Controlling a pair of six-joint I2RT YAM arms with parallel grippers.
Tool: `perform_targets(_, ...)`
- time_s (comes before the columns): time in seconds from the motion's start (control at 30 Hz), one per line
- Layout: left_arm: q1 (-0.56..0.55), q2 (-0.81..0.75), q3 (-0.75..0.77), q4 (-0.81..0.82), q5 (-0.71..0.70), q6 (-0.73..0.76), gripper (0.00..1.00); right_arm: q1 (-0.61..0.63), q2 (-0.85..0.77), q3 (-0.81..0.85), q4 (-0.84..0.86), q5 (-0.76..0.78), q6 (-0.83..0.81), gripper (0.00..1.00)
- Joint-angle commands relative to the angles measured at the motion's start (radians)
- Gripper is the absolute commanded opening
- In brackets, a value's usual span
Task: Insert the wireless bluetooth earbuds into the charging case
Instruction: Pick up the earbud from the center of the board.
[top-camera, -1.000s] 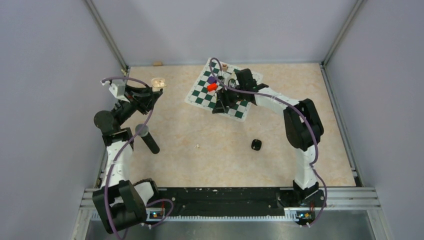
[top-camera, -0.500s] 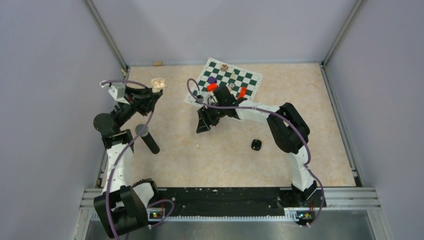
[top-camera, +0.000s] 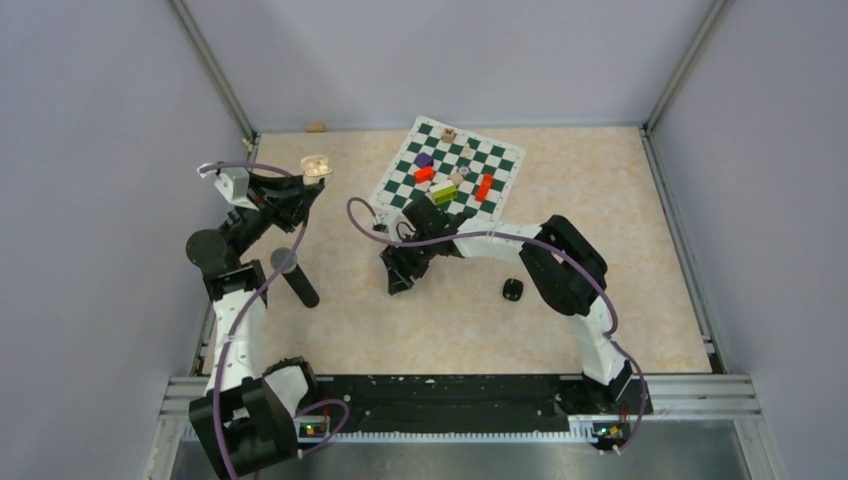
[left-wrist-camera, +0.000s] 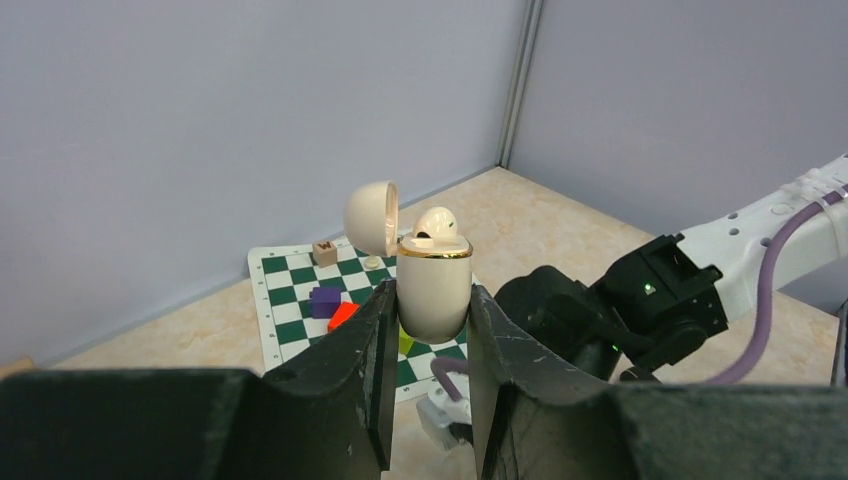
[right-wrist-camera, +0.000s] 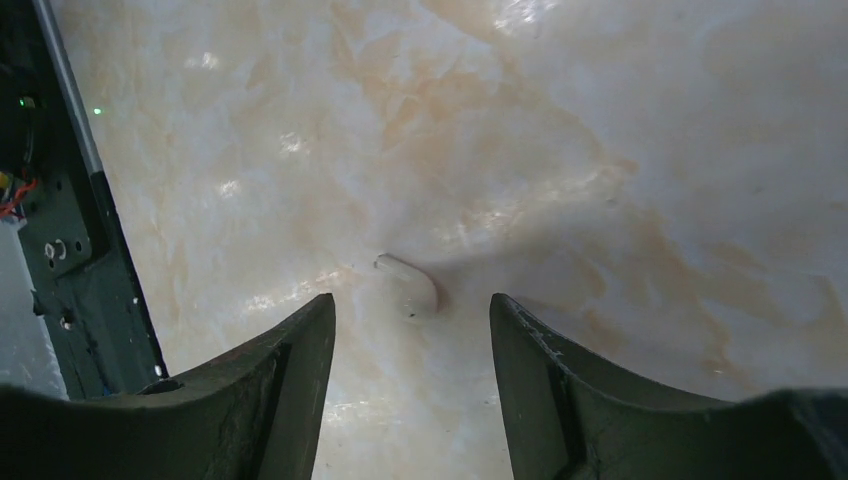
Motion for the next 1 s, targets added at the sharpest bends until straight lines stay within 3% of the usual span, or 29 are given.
perform_targets(0.0, -0.003, -0.023, 0.005, 0.047, -0.019, -0.017, 0.0, 0.048, 0.009, 0.006, -0.062, 0.049, -0.072, 0.57)
perform_targets(0.4, -0.002, -0.029, 0.0, 0.077, -0.016, -0.036, 0.0, 0.072, 0.035, 0.003, -0.073, 0.126, -0.094, 0.46)
perform_targets(0.57, -0.002, -0.031, -0.001, 0.084, -0.013, -0.036, 0.0, 0.075, 0.041, 0.004, -0.076, 0.138, -0.094, 0.32)
perform_targets(0.73, -0.002, -0.029, -0.002, 0.085, -0.013, -0.033, 0.0, 0.077, 0.041, 0.009, -0.081, 0.122, -0.091, 0.28)
perform_targets(0.87, -0.004, -0.028, -0.003, 0.086, -0.013, -0.033, 0.0, 0.082, 0.039, 0.018, -0.084, 0.103, -0.093, 0.17)
perform_targets(0.97, -0.005, -0.028, -0.004, 0.086, -0.015, -0.03, 0.0, 0.081, 0.032, 0.024, -0.084, 0.09, -0.097, 0.14)
